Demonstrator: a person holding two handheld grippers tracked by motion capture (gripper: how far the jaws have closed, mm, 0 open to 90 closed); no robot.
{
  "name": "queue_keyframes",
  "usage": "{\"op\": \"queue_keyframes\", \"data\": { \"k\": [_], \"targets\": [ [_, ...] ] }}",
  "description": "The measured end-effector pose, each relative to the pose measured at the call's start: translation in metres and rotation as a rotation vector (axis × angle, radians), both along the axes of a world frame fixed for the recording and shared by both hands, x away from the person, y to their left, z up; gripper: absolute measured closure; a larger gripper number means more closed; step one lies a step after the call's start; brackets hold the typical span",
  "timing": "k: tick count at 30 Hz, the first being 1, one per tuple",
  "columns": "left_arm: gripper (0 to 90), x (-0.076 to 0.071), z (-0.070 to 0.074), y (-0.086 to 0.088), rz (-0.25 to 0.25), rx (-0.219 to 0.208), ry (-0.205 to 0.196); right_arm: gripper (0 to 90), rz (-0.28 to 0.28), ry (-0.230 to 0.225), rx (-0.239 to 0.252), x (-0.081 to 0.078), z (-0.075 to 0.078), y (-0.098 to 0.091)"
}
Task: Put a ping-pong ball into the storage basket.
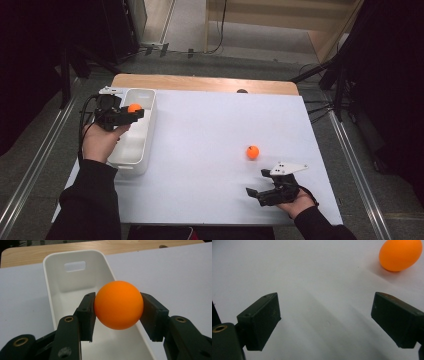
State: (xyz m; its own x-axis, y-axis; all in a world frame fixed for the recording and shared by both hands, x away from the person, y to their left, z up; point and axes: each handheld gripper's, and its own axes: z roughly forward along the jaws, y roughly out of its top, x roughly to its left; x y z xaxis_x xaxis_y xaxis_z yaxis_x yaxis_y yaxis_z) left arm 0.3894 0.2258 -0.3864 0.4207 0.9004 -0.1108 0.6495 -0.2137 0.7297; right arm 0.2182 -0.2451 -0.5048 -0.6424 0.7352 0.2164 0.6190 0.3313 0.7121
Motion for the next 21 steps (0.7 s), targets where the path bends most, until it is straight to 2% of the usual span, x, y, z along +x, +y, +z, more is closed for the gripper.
{"op": "queue_keyframes", "data": {
  "k": [12, 21],
  "targets": [
    [50.4, 0.004, -0.011, 0.001, 0.015, 0.009, 0.014, 7.3, 0.001, 0.0, 0.001, 0.0, 0.0, 0.0],
    [50.3, 0.008, -0.023, -0.002, 0.019, 0.027, 0.05, 7.3, 0.004, -0.002, -0.001, 0.0, 0.0, 0.0]
  ]
}}
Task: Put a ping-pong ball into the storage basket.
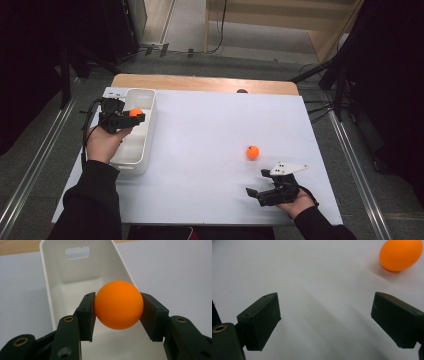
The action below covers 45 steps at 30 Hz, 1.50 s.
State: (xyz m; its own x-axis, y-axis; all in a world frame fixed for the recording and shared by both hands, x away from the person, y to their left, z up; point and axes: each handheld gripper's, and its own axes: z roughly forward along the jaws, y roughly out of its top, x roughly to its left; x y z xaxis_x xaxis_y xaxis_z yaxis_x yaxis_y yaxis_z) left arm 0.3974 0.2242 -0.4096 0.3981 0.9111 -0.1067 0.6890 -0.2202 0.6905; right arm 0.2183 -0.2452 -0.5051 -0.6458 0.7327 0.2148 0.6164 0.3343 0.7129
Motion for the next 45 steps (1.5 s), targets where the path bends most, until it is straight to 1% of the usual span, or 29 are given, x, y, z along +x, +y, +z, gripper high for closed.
{"op": "queue_keyframes", "data": {
  "k": [4, 12, 13, 14, 15, 16, 17, 18, 20, 22, 24, 26, 29, 31, 33, 35, 37, 38, 42, 45],
  "targets": [
    [50.3, 0.002, -0.003, 0.0, 0.0, 0.001, 0.018, 7.3, 0.0, 0.001, 0.001, 0.0, 0.0, 0.0],
    [49.3, 0.002, -0.003, 0.001, 0.004, -0.024, 0.021, 7.3, 0.0, 0.0, 0.0, 0.0, 0.0, 0.0],
    [46.2, 0.002, -0.002, 0.002, -0.003, -0.032, 0.018, 7.3, 0.0, 0.001, 0.0, 0.0, 0.0, 0.0],
    [41.6, 0.003, -0.001, 0.003, -0.011, -0.052, 0.02, 7.3, -0.002, 0.001, 0.002, 0.0, 0.0, 0.0],
    [37.4, 0.003, 0.0, 0.004, -0.03, -0.072, 0.035, 7.3, -0.003, 0.002, 0.003, 0.0, 0.0, 0.0],
    [33.3, 0.003, 0.003, 0.005, -0.037, -0.089, 0.03, 7.3, -0.002, 0.002, 0.003, 0.0, 0.0, 0.0],
    [30.9, 0.002, 0.005, 0.005, -0.038, -0.101, 0.015, 7.3, -0.002, 0.002, 0.003, 0.0, 0.0, 0.0],
    [29.9, 0.002, 0.008, 0.006, -0.039, -0.105, 0.007, 7.3, -0.002, 0.002, 0.003, 0.0, 0.0, 0.0],
    [23.8, 0.002, 0.01, 0.006, -0.053, -0.115, 0.017, 7.3, 0.001, 0.0, 0.001, 0.0, 0.0, 0.0],
    [23.2, 0.001, 0.013, 0.005, -0.066, -0.11, 0.019, 7.3, 0.001, 0.0, 0.0, 0.0, 0.0, 0.0],
    [23.0, 0.0, 0.014, 0.003, -0.086, -0.1, 0.022, 7.3, 0.001, 0.0, 0.0, 0.0, 0.0, 0.0],
    [23.0, -0.001, 0.016, 0.002, -0.101, -0.099, 0.02, 7.3, 0.002, 0.0, 0.0, 0.0, 0.0, 0.0],
    [23.0, -0.003, 0.02, -0.001, -0.129, -0.118, 0.017, 7.3, 0.002, 0.0, 0.0, 0.0, 0.0, 0.0],
    [23.0, -0.005, 0.023, -0.004, -0.16, -0.123, 0.014, 7.3, 0.003, 0.0, -0.001, 0.0, 0.0, 0.0],
    [23.0, -0.007, 0.027, -0.007, -0.18, -0.122, 0.018, 7.3, 0.003, 0.0, -0.001, 0.0, 0.0, 0.0],
    [23.0, -0.009, 0.03, -0.012, -0.201, -0.112, 0.02, 7.3, 0.004, 0.0, -0.001, 0.0, 0.0, 0.0],
    [23.0, -0.011, 0.032, -0.016, -0.224, -0.115, 0.02, 7.3, 0.003, 0.001, -0.002, 0.0, 0.0, 0.0],
    [23.0, -0.012, 0.032, -0.018, -0.238, -0.124, 0.02, 7.3, 0.005, 0.0, -0.003, 0.0, 0.0, 0.0],
    [23.1, -0.015, 0.035, -0.025, -0.281, -0.123, 0.027, 7.3, 0.007, -0.003, -0.003, 0.0, 0.0, 0.0],
    [23.1, -0.016, 0.036, -0.027, -0.323, -0.14, 0.02, 7.3, 0.009, -0.003, -0.005, 0.0, 0.0, 0.0]
  ]
}}
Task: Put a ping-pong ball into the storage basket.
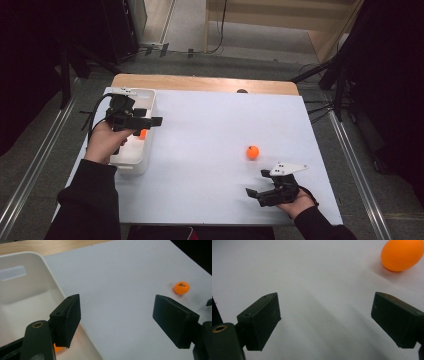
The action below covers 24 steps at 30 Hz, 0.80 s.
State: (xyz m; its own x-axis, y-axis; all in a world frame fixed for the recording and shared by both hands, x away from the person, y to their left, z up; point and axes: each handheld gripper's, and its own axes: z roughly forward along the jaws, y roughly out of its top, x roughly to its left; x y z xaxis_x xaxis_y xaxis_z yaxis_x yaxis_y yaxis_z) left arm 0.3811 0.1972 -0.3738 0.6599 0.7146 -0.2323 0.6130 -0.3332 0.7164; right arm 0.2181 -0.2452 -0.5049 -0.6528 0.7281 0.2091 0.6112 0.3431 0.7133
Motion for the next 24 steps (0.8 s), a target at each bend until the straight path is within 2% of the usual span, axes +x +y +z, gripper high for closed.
{"op": "queue_keyframes", "data": {
  "k": [6, 10, 17, 24],
  "targets": [
    [23.2, -0.004, 0.002, -0.006, -0.038, -0.016, 0.007, 7.3, 0.003, 0.001, 0.001, 0.0, 0.0, 0.0],
    [23.2, -0.007, 0.002, -0.013, -0.073, -0.002, -0.008, 7.3, 0.004, 0.0, 0.001, 0.0, 0.0, 0.001],
    [23.2, -0.01, -0.001, -0.024, -0.121, -0.016, -0.006, 7.3, 0.004, 0.0, 0.002, 0.0, 0.0, 0.001],
    [23.2, -0.014, 0.0, -0.033, -0.147, -0.023, -0.026, 7.3, 0.006, 0.001, 0.003, 0.0, 0.0, 0.0]
  ]
}}
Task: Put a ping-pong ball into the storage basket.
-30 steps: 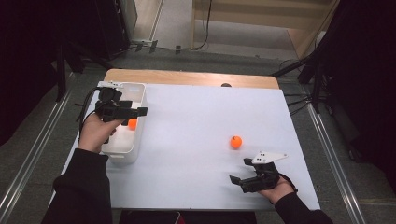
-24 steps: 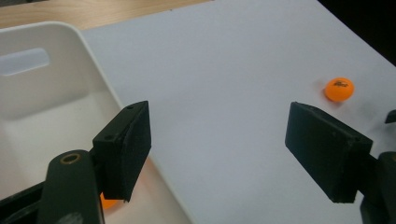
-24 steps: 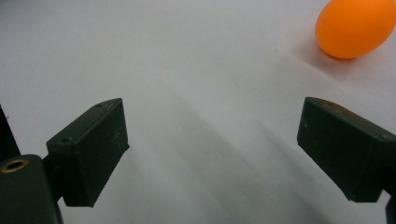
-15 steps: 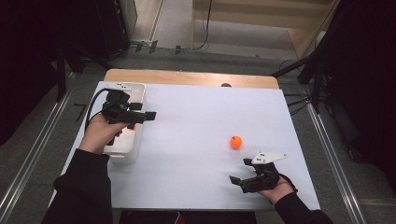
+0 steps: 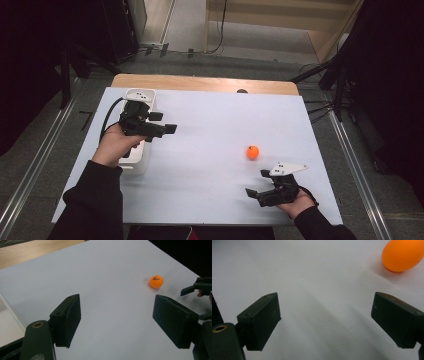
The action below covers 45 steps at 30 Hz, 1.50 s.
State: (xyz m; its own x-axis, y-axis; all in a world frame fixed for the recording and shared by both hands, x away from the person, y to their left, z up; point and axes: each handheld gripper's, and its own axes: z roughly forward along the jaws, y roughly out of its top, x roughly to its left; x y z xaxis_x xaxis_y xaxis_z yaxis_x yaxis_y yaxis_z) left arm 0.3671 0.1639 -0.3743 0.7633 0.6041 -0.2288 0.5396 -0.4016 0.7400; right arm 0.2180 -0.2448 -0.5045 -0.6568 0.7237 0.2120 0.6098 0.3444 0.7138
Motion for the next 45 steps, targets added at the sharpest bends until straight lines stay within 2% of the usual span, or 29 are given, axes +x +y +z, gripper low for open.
{"op": "queue_keyframes", "data": {
  "k": [6, 10, 19, 25, 36, 45],
  "targets": [
    [23.2, -0.002, -0.002, -0.007, -0.019, 0.0, -0.005, 7.3, -0.001, 0.0, 0.0, 0.0, 0.0, 0.0],
    [23.2, -0.002, -0.005, -0.011, -0.023, -0.02, -0.003, 7.3, 0.0, 0.0, 0.001, 0.0, 0.0, 0.0],
    [23.2, -0.004, -0.009, -0.02, -0.039, 0.001, -0.013, 7.3, 0.0, 0.003, 0.001, 0.0, 0.0, 0.001],
    [23.2, -0.005, -0.012, -0.025, -0.038, -0.012, -0.015, 7.3, -0.002, 0.0, 0.0, 0.0, 0.0, 0.001],
    [23.2, -0.008, -0.02, -0.042, -0.066, -0.017, -0.02, 7.3, 0.002, -0.004, 0.0, 0.0, 0.0, 0.0],
    [23.2, -0.012, -0.025, -0.054, -0.065, -0.034, -0.026, 7.3, 0.0, -0.002, -0.003, 0.0, 0.0, 0.0]
  ]
}}
